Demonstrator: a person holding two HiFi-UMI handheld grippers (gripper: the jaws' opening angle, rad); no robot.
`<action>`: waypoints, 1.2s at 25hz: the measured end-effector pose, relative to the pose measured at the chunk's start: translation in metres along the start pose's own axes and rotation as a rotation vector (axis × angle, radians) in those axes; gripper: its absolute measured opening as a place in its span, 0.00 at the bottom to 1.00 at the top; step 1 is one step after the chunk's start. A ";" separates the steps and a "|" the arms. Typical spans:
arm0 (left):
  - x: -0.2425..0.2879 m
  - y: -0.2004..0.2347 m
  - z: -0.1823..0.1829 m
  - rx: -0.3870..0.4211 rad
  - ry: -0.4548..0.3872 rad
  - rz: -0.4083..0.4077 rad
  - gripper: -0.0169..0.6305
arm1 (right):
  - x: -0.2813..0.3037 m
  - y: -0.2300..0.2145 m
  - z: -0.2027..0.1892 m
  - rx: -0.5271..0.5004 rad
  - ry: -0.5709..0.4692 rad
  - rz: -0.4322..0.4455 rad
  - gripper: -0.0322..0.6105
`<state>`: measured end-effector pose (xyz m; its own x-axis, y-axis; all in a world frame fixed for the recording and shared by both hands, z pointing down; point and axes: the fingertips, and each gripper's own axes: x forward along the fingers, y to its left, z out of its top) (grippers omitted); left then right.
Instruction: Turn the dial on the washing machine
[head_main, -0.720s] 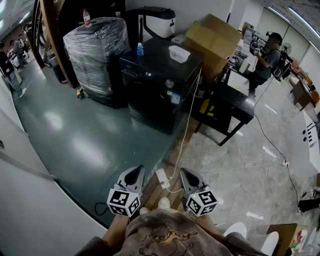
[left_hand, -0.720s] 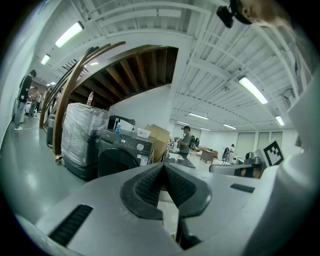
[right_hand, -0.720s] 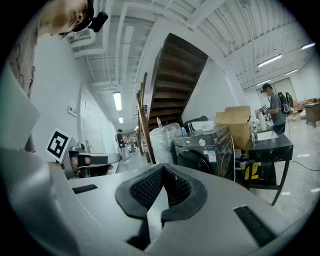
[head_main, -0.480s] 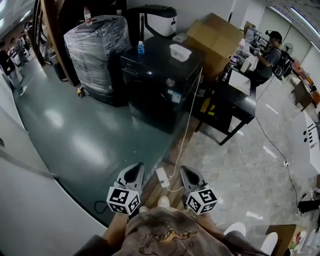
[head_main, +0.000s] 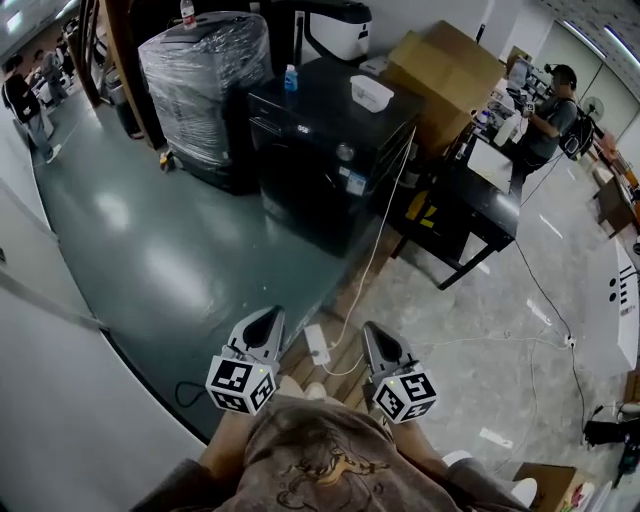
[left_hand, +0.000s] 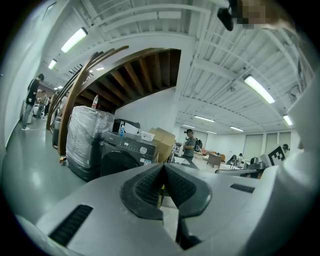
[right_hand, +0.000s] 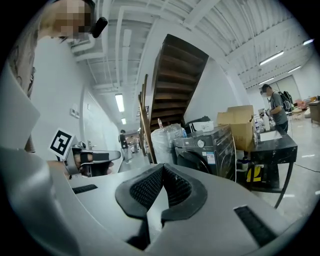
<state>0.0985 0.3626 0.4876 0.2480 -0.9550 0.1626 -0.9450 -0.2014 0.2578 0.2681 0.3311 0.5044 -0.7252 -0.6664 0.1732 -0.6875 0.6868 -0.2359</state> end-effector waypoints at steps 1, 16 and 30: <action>0.002 -0.001 -0.001 -0.002 -0.005 0.007 0.02 | 0.000 -0.005 -0.003 0.000 0.004 0.001 0.05; 0.031 0.001 0.013 0.017 -0.024 0.019 0.02 | 0.034 -0.030 0.013 0.015 0.002 0.032 0.05; 0.152 0.091 0.049 0.019 0.029 -0.102 0.02 | 0.169 -0.066 0.034 0.026 0.034 -0.055 0.05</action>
<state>0.0399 0.1889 0.4891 0.3489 -0.9228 0.1637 -0.9183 -0.3017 0.2564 0.1928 0.1634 0.5169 -0.6873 -0.6924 0.2194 -0.7256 0.6412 -0.2497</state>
